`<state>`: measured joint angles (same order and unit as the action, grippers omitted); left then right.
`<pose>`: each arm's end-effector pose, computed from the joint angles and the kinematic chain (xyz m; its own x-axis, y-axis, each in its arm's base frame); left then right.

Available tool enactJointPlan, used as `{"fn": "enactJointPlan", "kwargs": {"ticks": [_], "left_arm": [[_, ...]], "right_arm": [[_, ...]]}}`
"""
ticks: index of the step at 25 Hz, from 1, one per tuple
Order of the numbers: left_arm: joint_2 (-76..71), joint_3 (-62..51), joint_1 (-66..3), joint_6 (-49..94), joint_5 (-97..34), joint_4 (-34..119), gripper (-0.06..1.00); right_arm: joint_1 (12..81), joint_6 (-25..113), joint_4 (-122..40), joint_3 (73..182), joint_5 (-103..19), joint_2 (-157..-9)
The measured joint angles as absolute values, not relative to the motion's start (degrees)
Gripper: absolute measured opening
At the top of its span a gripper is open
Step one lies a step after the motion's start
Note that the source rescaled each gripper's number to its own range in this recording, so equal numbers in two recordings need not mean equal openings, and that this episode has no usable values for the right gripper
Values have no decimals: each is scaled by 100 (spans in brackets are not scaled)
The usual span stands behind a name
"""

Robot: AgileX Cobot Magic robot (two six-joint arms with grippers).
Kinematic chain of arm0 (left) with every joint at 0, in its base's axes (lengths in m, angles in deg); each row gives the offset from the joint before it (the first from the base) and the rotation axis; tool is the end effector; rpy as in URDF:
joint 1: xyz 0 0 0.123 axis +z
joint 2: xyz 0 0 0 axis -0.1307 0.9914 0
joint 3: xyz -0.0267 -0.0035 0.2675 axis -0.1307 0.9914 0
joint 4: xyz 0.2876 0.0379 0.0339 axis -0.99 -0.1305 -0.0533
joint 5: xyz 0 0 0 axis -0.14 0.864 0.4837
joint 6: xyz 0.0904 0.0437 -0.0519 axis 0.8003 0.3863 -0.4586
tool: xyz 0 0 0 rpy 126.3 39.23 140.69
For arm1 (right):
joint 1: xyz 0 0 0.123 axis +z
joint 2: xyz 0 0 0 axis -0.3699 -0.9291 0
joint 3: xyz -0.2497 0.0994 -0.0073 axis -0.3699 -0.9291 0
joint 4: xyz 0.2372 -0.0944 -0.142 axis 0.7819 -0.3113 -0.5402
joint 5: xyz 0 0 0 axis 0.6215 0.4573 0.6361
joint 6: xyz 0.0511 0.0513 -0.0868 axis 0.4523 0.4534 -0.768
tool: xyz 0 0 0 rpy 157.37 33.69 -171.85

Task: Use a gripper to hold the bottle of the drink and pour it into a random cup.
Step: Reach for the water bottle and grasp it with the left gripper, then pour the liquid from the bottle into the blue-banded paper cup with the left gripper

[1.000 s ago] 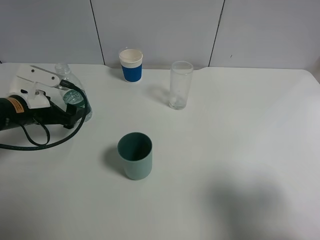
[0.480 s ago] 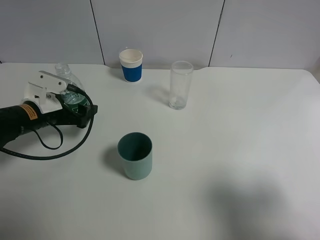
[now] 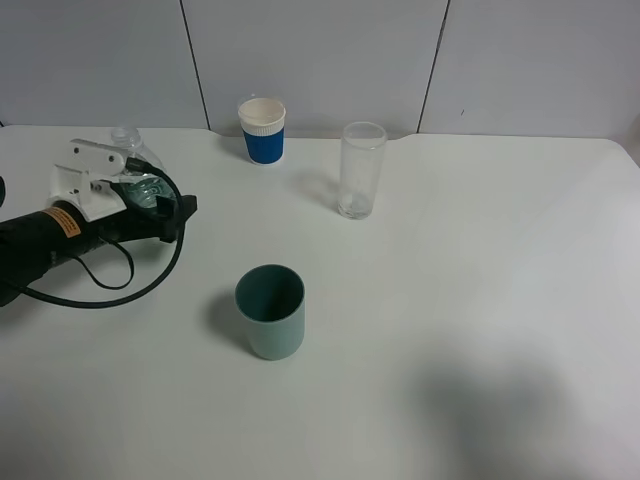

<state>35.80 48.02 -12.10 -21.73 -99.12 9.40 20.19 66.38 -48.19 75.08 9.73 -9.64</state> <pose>0.2983 -0.0581 0.0374 -0.3174 0.0050 -0.9483 0.3549 0.9279 -0.1139 0.0687 -0.0002 0.2807 -0.4712 0.0140 -0.8819 0.0150 0.9999 0.0079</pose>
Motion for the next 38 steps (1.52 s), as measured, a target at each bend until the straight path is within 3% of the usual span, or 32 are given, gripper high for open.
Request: {"fn": "enactJointPlan", "kwargs": {"ticks": [9, 12, 14, 18, 32, 38], "left_arm": [[3824, 4527, -1210, -2278, -9995, 876, 97], [3943, 4527, -1210, -2285, -9989, 869, 89], [3978, 4527, -1210, -2302, -9989, 869, 69], [3978, 4527, -1210, -2434, -9994, 868, 1], [3972, 4527, -1210, -2579, -9946, 892, 0], [3591, 4509, -1210, -2493, -9202, 937, 0]], "right_arm": [[2019, 6638, -4819, 7508, 973, -964], [2019, 6638, -4819, 7508, 973, -964], [2019, 6638, -4819, 7508, 973, -964], [2019, 6638, -4819, 7508, 973, -964], [2019, 6638, -4819, 7508, 973, -964], [2019, 6638, -4819, 7508, 973, -964]]}}
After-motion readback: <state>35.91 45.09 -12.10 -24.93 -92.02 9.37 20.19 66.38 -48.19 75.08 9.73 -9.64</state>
